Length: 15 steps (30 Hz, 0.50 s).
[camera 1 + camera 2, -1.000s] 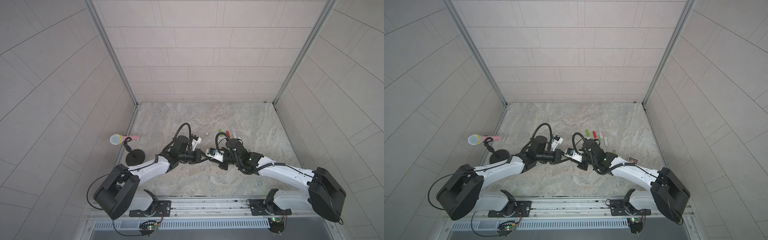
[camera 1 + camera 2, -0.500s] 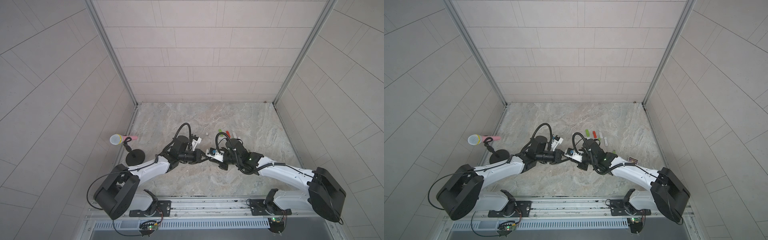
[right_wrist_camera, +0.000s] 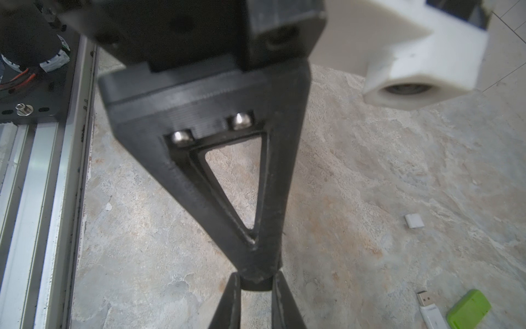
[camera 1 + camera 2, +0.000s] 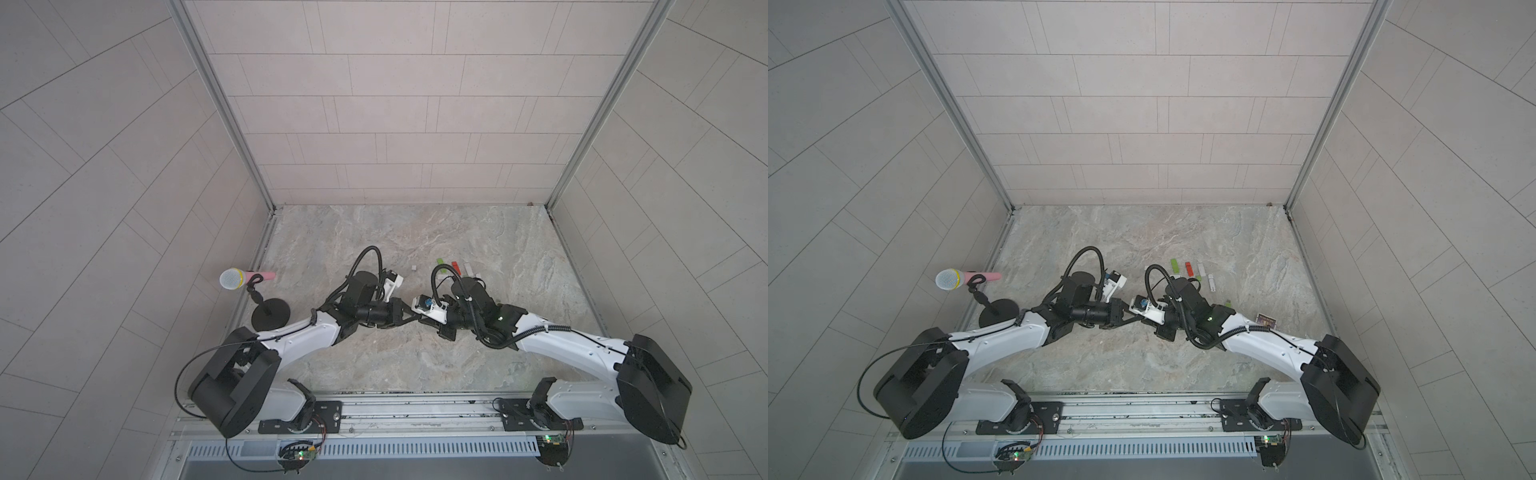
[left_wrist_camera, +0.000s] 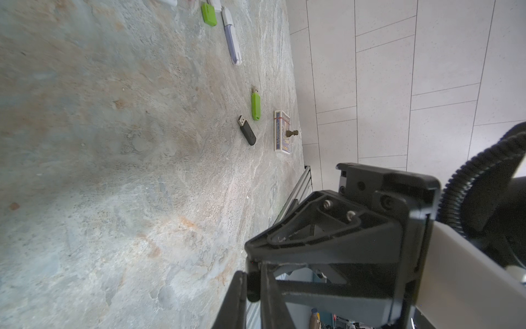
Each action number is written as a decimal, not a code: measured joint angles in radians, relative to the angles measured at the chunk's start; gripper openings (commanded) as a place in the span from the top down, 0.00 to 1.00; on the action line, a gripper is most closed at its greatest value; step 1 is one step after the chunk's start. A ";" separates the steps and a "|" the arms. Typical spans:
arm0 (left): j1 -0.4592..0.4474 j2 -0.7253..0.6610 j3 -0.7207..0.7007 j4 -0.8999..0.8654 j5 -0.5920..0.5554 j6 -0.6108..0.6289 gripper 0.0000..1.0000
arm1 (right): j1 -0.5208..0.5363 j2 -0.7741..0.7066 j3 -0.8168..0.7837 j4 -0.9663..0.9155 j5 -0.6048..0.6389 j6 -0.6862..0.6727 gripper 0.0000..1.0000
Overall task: Close the usb drive cover
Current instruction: Pick up the cover from the center of the board, then pick up the USB drive from the center of the board.
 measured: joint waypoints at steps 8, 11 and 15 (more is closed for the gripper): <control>0.003 -0.027 0.000 -0.014 -0.032 0.006 0.90 | -0.016 -0.088 -0.010 -0.013 0.117 0.143 0.62; 0.010 -0.045 0.000 -0.017 -0.043 0.006 0.90 | -0.105 -0.153 -0.008 -0.055 0.160 0.290 0.48; 0.020 -0.048 0.000 -0.020 -0.050 0.005 0.90 | -0.338 -0.179 -0.004 -0.150 0.149 0.507 0.45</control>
